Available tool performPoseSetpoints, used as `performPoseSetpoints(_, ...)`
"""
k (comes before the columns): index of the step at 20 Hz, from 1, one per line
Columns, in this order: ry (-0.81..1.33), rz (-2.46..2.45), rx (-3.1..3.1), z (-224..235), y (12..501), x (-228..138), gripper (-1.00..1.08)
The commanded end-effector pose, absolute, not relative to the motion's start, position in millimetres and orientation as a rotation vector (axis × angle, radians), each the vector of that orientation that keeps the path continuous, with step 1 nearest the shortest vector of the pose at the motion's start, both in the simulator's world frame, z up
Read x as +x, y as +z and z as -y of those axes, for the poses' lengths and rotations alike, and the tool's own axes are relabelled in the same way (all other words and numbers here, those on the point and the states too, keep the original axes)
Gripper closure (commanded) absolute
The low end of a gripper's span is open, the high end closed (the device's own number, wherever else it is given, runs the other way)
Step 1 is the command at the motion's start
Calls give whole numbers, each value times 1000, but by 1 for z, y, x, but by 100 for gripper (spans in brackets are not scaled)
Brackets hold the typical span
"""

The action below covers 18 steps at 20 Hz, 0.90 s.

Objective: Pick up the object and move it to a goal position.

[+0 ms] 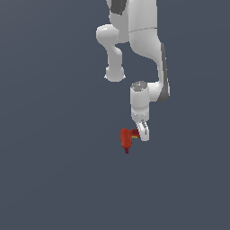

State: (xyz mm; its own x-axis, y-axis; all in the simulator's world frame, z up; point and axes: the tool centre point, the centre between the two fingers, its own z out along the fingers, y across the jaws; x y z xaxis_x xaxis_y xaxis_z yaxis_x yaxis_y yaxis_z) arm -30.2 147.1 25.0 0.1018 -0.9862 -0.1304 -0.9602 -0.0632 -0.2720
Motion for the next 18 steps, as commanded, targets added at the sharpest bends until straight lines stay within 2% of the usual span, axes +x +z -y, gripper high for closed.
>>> performPoseSetpoints(1, -123, -1928, -2100, -147, 21, -32, 108)
performPoseSetpoints(9, -129, -1925, -2096, -143, 32, -37, 108)
performPoseSetpoints(18, -129, -1925, -2097, -128, 61, -65, 108)
